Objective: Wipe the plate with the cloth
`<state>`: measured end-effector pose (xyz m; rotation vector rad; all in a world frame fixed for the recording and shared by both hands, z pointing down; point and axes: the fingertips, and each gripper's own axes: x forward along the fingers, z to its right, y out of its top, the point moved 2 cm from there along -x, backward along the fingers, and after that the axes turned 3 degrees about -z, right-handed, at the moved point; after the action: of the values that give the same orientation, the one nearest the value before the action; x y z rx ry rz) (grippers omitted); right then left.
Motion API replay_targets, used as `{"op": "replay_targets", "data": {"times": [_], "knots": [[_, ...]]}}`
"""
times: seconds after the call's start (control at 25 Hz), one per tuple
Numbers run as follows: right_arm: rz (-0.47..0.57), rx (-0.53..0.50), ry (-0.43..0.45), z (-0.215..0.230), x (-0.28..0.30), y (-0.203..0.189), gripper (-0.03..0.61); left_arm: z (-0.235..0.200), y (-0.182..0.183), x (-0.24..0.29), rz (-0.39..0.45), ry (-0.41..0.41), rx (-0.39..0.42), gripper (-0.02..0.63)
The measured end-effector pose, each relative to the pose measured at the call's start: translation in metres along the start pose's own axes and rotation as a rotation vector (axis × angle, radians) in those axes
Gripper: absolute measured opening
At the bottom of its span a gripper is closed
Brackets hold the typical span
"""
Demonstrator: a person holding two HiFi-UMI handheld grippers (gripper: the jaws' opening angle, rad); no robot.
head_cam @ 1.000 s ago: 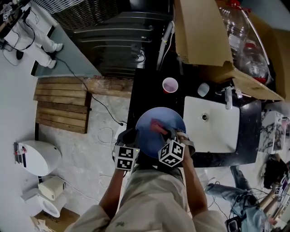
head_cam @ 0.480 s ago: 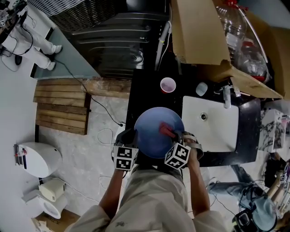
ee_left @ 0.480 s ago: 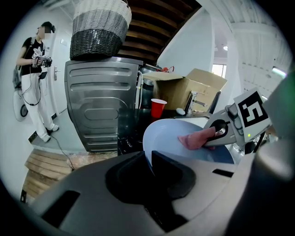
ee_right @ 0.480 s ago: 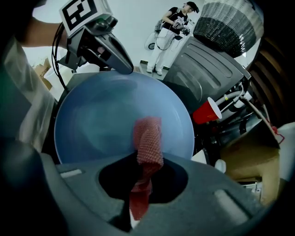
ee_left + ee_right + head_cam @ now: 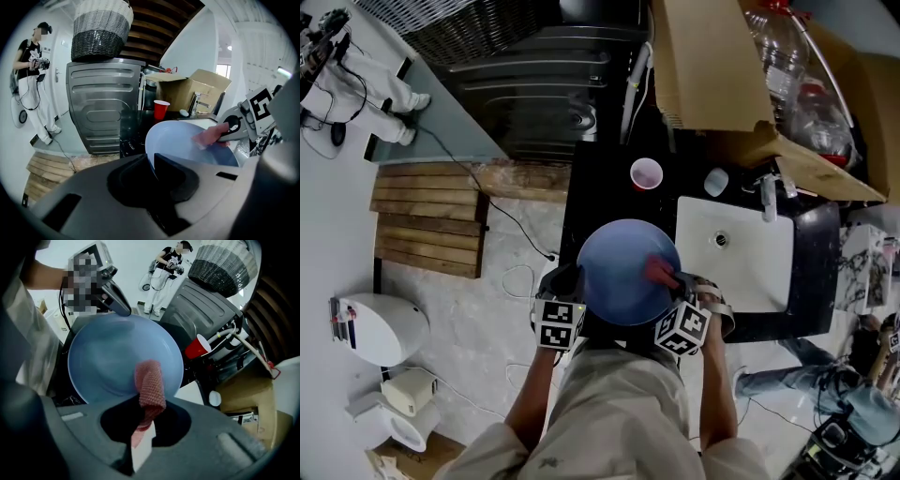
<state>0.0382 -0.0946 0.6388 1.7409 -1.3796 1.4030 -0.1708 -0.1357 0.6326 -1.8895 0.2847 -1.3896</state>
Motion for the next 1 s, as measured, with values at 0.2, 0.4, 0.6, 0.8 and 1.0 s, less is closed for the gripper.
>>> {"op": "replay_targets", "data": {"times": [0.2,0.4,0.6,0.8,1.0], "knots": [[0.005,0.02,-0.042,0.007,-0.019,-0.002,0.035,0.001,0.0,-0.003,-0.002,0.0,0.004,0.048],[0.069,0.038,-0.058,0.007,-0.036,0.012,0.035,0.004,-0.003,-0.015,0.015,-0.015,-0.006,0.048],[0.135,0.041,-0.04,0.0,-0.039,0.033,0.035,0.01,-0.012,-0.023,0.013,-0.042,-0.006,0.082],[0.181,0.032,-0.024,-0.009,-0.039,0.055,0.034,0.012,-0.019,-0.029,0.013,-0.053,-0.018,0.086],[0.277,0.034,0.029,-0.023,-0.035,0.084,0.035,0.014,-0.023,-0.031,0.007,-0.061,-0.027,0.087]]}}
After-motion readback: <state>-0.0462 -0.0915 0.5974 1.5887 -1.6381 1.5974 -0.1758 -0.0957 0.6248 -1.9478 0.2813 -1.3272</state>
